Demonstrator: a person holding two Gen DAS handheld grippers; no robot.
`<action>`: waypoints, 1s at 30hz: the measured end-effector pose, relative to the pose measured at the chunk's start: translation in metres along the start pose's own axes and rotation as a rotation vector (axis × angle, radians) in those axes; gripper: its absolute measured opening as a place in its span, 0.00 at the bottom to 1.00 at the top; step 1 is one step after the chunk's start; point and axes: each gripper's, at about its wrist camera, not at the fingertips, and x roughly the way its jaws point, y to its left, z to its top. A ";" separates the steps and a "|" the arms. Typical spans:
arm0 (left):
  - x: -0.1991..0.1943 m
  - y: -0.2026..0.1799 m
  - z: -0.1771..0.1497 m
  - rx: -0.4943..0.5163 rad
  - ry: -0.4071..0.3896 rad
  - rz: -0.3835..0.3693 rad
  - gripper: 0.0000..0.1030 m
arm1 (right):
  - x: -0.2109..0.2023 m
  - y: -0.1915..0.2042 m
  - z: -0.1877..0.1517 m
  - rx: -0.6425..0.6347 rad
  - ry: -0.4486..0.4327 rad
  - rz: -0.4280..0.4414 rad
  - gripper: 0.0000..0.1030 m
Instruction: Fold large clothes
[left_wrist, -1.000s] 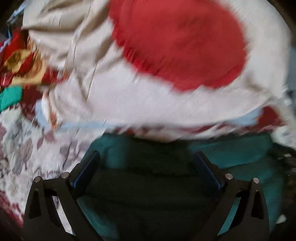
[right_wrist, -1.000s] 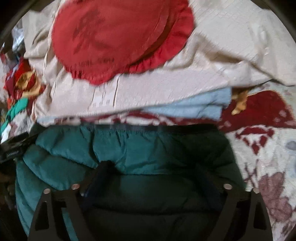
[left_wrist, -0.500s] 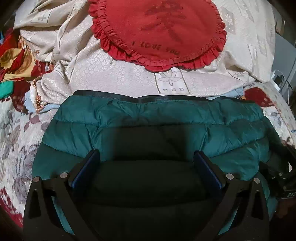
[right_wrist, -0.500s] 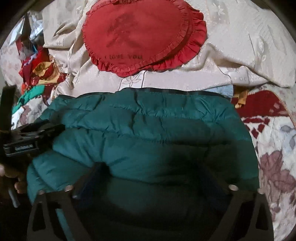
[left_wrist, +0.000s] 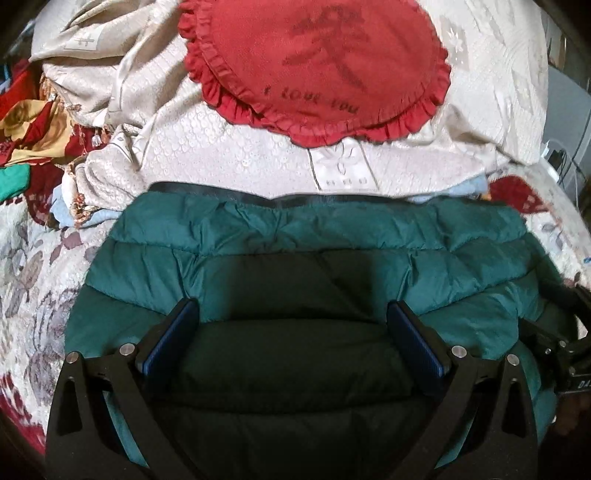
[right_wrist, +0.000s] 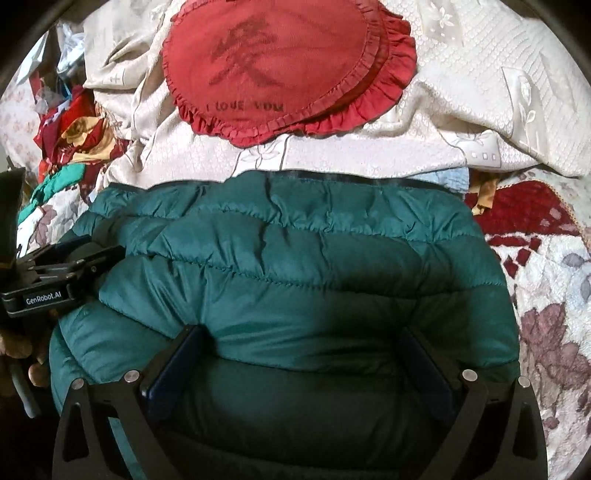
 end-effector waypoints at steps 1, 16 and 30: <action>-0.008 0.001 -0.001 -0.011 -0.013 -0.005 0.99 | -0.004 0.000 0.000 0.005 -0.009 -0.004 1.00; -0.153 -0.045 -0.153 0.138 0.033 0.015 1.00 | -0.167 0.060 -0.148 0.116 -0.218 0.091 0.99; -0.229 -0.065 -0.153 0.130 -0.052 0.056 1.00 | -0.237 0.076 -0.189 0.102 -0.232 -0.136 0.99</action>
